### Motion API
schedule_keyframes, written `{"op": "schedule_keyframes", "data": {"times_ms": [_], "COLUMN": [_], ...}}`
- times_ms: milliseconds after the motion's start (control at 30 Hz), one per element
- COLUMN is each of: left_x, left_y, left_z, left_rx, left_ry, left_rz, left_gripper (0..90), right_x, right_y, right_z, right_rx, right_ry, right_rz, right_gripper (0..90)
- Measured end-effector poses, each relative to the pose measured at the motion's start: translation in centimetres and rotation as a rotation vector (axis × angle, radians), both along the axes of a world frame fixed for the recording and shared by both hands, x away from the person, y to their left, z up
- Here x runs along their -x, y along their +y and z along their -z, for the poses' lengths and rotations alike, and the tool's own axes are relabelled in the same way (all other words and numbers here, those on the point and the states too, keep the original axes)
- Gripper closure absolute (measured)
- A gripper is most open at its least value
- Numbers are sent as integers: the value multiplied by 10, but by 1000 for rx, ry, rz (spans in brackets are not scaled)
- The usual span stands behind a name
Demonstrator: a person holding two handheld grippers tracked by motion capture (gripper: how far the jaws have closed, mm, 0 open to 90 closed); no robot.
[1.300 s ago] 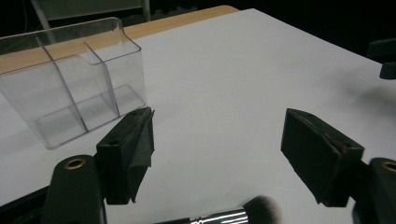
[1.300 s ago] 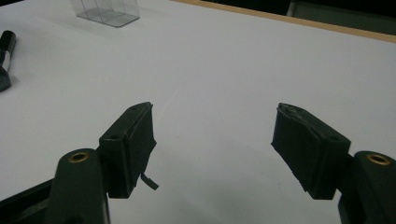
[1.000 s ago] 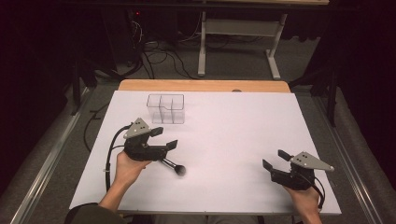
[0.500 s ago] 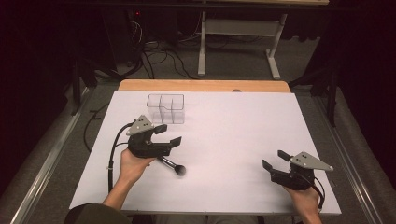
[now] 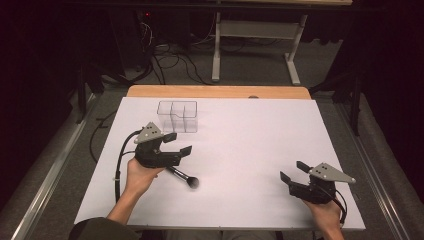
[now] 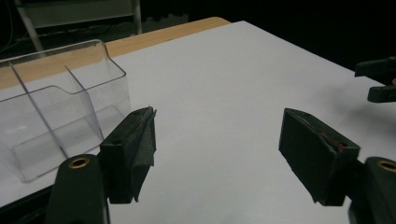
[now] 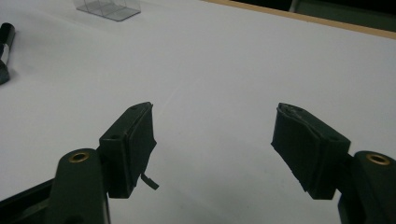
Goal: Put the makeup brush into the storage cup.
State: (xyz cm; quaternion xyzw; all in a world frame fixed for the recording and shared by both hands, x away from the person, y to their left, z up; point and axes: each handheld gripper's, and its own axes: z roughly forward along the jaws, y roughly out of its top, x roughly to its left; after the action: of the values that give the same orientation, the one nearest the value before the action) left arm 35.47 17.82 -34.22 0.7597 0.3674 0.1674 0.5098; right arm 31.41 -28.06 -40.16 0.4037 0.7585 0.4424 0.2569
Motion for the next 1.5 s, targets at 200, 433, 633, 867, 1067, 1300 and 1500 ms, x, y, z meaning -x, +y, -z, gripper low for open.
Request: {"op": "schedule_keyframes", "data": {"times_ms": [200,433,633,867,1067,1300,1500], "left_x": [0,-3,-5,-7,-7,-9,-12], "left_y": [2,8,10,4,1,1,0], "left_z": [-2,-2,-6,-11,-13,-11,-9], "left_rx": [-43,-97,-175,-266,-338,-384,-419], "left_ry": [23,61,78,93,124,153,179], "left_rz": [-2,-7,0,49,106,133,146], "left_gripper": [278,280,280,280,278,277,284], "right_x": [0,0,-1,0,0,-1,0], "right_y": [-1,0,-1,-2,-2,-3,-3], "right_z": [0,0,0,0,-1,-1,-1], "right_rx": [-5,-7,-9,-16,-28,-31,-34], "right_ry": [0,1,-1,-6,-2,-4,2], "right_rz": [2,2,3,7,10,11,15], "right_gripper": [313,313,312,312,309,302,302]}}
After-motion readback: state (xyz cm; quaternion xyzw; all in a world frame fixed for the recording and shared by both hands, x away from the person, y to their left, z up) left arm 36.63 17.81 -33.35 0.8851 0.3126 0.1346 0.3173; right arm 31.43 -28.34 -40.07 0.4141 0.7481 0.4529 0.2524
